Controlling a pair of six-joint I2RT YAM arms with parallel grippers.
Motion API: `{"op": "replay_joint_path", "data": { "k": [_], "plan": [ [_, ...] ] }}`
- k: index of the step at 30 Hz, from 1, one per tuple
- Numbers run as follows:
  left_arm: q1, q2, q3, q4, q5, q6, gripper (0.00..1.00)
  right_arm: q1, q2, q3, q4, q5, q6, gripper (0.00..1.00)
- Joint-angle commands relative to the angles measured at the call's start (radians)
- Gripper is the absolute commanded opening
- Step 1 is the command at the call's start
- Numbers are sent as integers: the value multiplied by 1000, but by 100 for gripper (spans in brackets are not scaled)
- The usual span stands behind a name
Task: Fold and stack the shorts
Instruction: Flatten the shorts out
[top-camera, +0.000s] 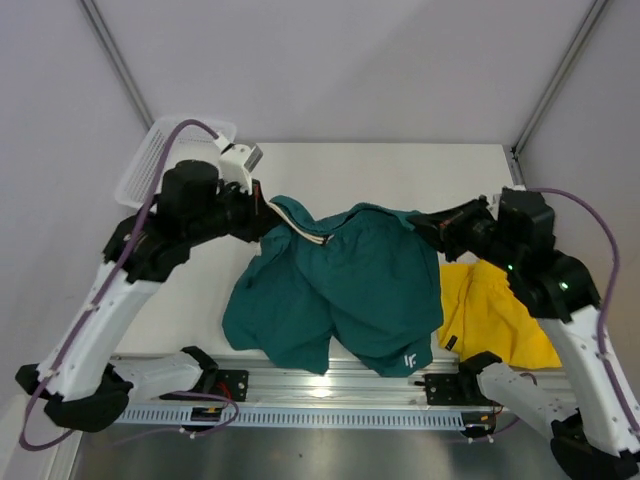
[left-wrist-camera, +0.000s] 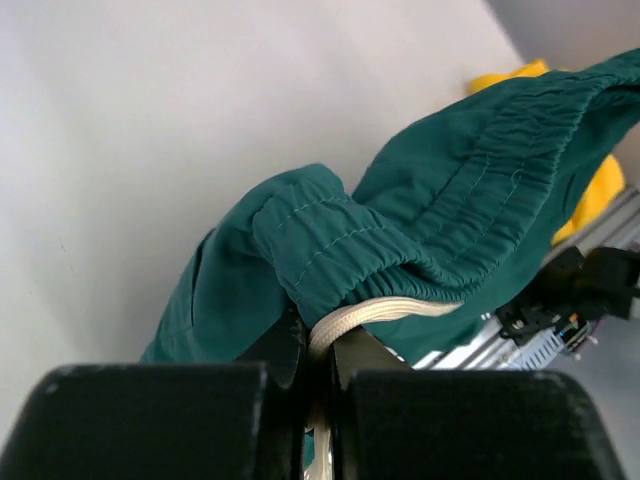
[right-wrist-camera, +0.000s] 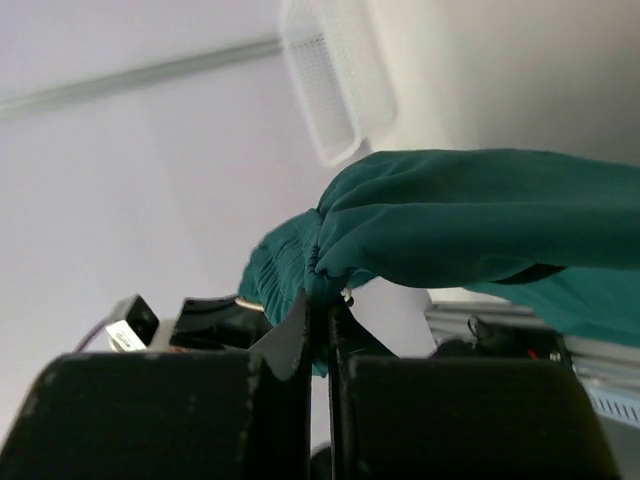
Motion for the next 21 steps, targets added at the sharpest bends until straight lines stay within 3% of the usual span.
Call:
{"op": "replay_joint_path", "data": {
  "k": [1,2,5,9,16,21],
  "plan": [
    [174,14,-127,192,246,-5,0,-147,58,-114,233,-192,43,0],
    [197,17,-152,207,260,-7,0,-220,90,-148,264,-270,46,0],
    [277,49,-163,241,312,-18,0,-284,153,-119,282,-292,14,0],
    [283,43,-108,234,328,-10,0,-296,168,-67,284,-318,-17,0],
    [282,-118,22,207,440,50,0,-292,52,73,278,-366,-76,0],
    [282,-262,93,240,551,-30,0,-278,-75,163,159,-361,-38,0]
  ]
}}
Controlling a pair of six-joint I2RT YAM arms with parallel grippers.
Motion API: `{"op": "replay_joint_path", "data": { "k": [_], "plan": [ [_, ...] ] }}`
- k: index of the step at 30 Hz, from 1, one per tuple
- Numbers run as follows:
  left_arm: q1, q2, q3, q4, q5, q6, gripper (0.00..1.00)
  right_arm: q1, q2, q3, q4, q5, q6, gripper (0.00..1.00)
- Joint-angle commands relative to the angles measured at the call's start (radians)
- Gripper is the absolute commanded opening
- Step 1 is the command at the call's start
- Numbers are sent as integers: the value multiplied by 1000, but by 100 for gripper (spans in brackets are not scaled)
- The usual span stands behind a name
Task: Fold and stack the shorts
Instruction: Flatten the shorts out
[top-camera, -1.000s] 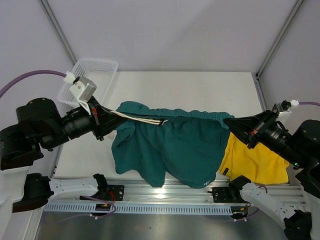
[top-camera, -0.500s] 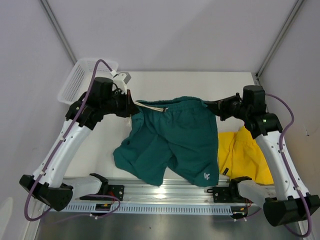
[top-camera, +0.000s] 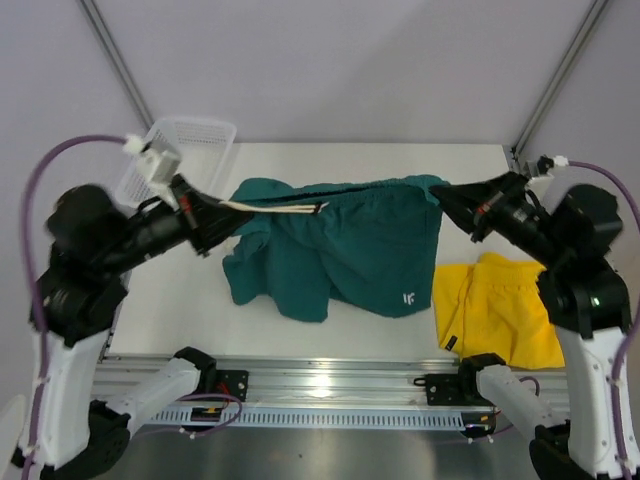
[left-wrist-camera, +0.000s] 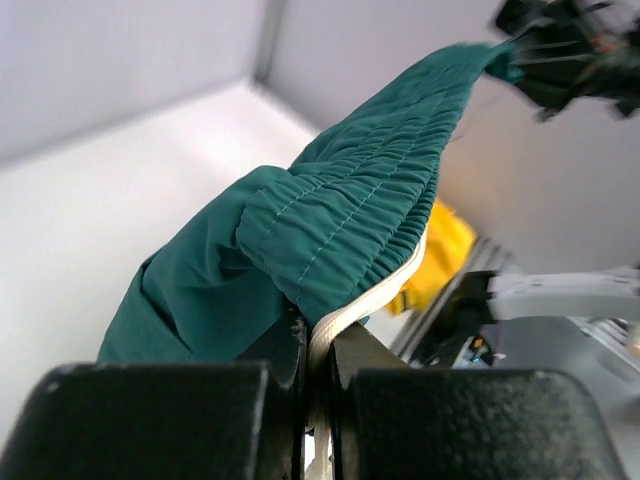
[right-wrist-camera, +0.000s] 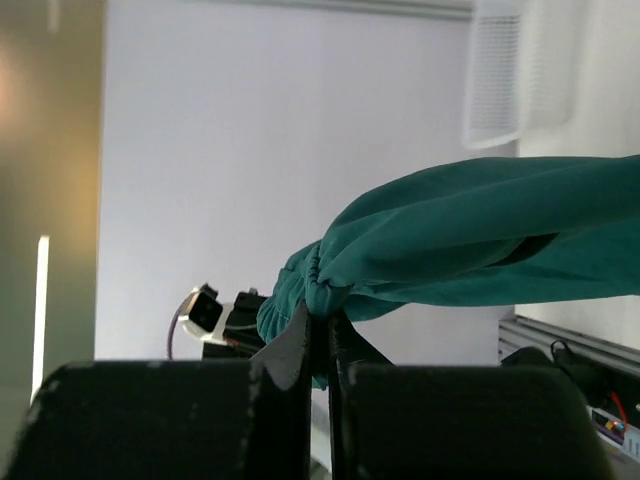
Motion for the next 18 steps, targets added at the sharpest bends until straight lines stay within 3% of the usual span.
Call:
{"op": "replay_joint_path", "data": {
  "k": [1,6,12,15,17,18],
  "plan": [
    [10,-144,98,74,140,-47,0,3,-129,75,-69,9,10,0],
    [10,-215,187,-38,140,-72,0,-34,-250,244,-253,21,12,0],
    [10,-139,279,-74,108,-107,0,-170,-169,506,-387,-60,-33,0],
    [10,-36,310,-92,76,-93,0,-207,-131,479,-378,-63,-39,0],
    [10,22,281,-89,48,-87,0,-201,-104,340,-329,-77,-39,0],
    [10,76,199,-66,16,-87,0,-202,-106,256,-218,-82,-5,0]
  ]
}}
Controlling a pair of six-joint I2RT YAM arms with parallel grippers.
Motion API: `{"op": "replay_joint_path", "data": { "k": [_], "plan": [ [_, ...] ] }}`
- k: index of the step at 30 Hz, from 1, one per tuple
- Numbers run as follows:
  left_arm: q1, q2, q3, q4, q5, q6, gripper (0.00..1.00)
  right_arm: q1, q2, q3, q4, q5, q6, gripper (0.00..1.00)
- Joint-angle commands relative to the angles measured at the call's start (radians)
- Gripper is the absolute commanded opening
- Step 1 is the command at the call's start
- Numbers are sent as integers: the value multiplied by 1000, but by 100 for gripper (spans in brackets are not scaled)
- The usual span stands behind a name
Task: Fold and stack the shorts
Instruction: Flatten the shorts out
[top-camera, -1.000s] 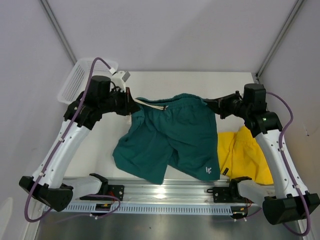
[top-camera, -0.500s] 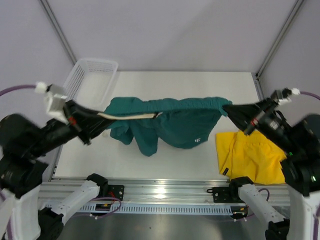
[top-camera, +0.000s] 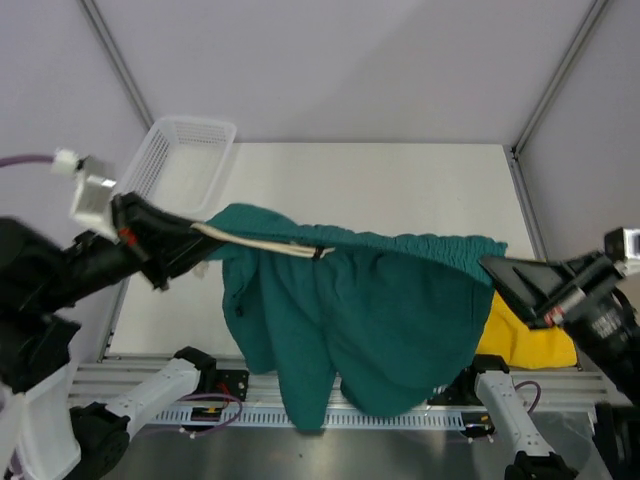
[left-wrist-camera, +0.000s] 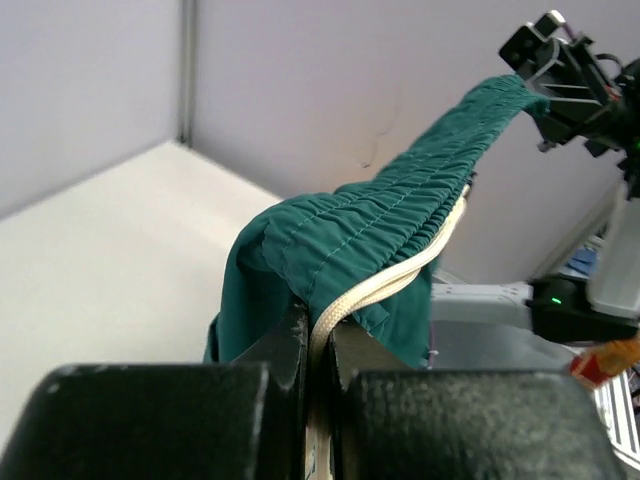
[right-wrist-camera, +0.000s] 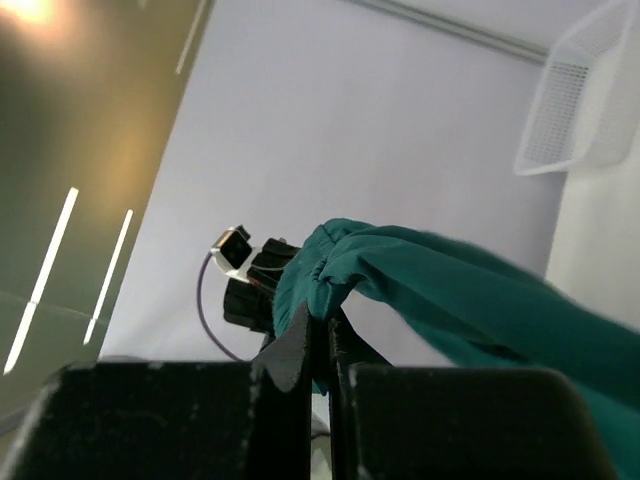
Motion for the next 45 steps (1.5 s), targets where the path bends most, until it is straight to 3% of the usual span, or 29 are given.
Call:
{"op": "replay_joint_path", "data": {
  "k": [1,7,10,13,16,19,20,21,22,23,24,25,28,30,33,35,38,42,45],
  "plan": [
    [10,137,-117,51,-180,-15,0,-4,93,-327,144,74,31,0],
    [16,219,-600,343,-261,-64,0,16,125,-741,422,89,83,0],
    [33,292,-747,471,-283,-89,0,69,191,-864,529,141,73,0],
    [74,401,-798,576,-281,-107,0,82,348,-922,664,186,71,0],
    [113,591,-747,617,-283,-98,0,88,589,-898,808,203,94,0],
    [142,833,-519,538,-272,-57,0,79,882,-733,986,202,119,0],
    [148,902,-293,497,-310,-40,14,76,962,-658,991,213,104,2],
    [154,1040,-204,443,-361,-43,37,70,1122,-569,964,248,85,19],
    [160,1109,-111,303,-419,-45,72,66,1199,-380,900,265,29,70],
    [162,1171,83,233,-536,-38,98,63,1272,-285,864,273,-1,91],
    [160,1261,252,175,-591,-38,99,59,1394,-191,806,278,-30,99],
    [160,1292,399,119,-632,-40,99,54,1441,-37,755,273,-60,99],
    [159,1281,493,51,-726,-23,99,51,1480,18,746,258,-172,99],
    [159,1218,435,100,-766,-15,99,53,1455,-15,762,281,-281,99],
    [159,1077,158,213,-765,-3,99,68,1392,-111,812,206,-469,100],
    [159,1012,44,252,-742,-2,99,108,1363,-132,737,169,-585,100],
    [159,975,-95,301,-723,-6,99,201,1322,-138,571,269,-760,99],
    [159,966,-197,335,-693,-3,99,333,1234,-256,511,489,-866,99],
    [159,967,-274,386,-644,-3,99,367,1193,-345,564,569,-872,85]
  ]
}}
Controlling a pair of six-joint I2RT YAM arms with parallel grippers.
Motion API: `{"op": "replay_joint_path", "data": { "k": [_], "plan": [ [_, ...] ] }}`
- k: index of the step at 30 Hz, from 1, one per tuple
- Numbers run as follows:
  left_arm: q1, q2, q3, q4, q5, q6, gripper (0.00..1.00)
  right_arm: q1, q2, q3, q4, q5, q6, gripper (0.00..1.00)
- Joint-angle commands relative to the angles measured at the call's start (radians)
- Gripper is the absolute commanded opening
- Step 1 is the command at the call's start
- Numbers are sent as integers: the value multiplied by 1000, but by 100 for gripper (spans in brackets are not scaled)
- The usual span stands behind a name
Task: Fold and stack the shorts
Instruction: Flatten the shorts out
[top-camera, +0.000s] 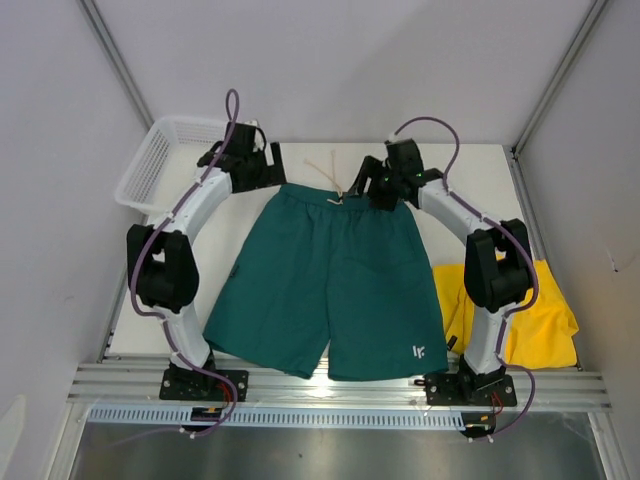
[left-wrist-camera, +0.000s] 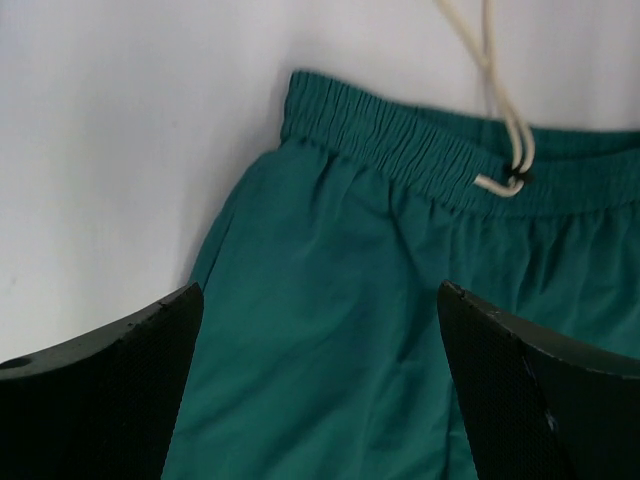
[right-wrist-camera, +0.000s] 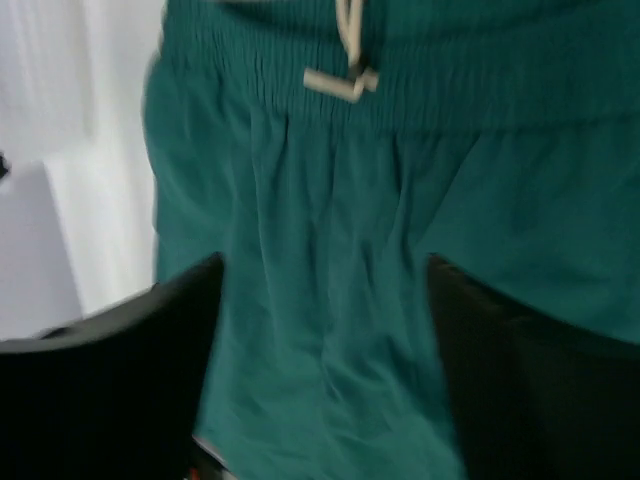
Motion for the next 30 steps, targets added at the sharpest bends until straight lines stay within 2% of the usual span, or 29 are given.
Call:
{"op": "replay_joint_path", "data": {
  "k": [1,4,7,11,15,18,25,30],
  "plan": [
    [-2,-4,-75,90,59,19,99,12,-74,-70,5,140,-100,71],
    [-2,33,-95,124,102,9,98,1,-4,8,-78,175,-109,46],
    [-2,82,-83,136,127,2,96,-8,53,61,-129,257,-107,26],
    [-1,146,-58,159,150,-1,90,-19,82,56,-130,372,-95,12],
    [-1,226,25,132,102,-1,90,-43,131,82,-133,403,-83,9],
    [4,284,84,110,76,1,96,-49,180,131,-147,414,-87,10],
    [25,381,172,104,124,-5,95,-54,295,245,-190,462,-94,9],
    [33,412,178,107,127,-13,95,-60,393,320,-202,456,-84,10]
  ]
}}
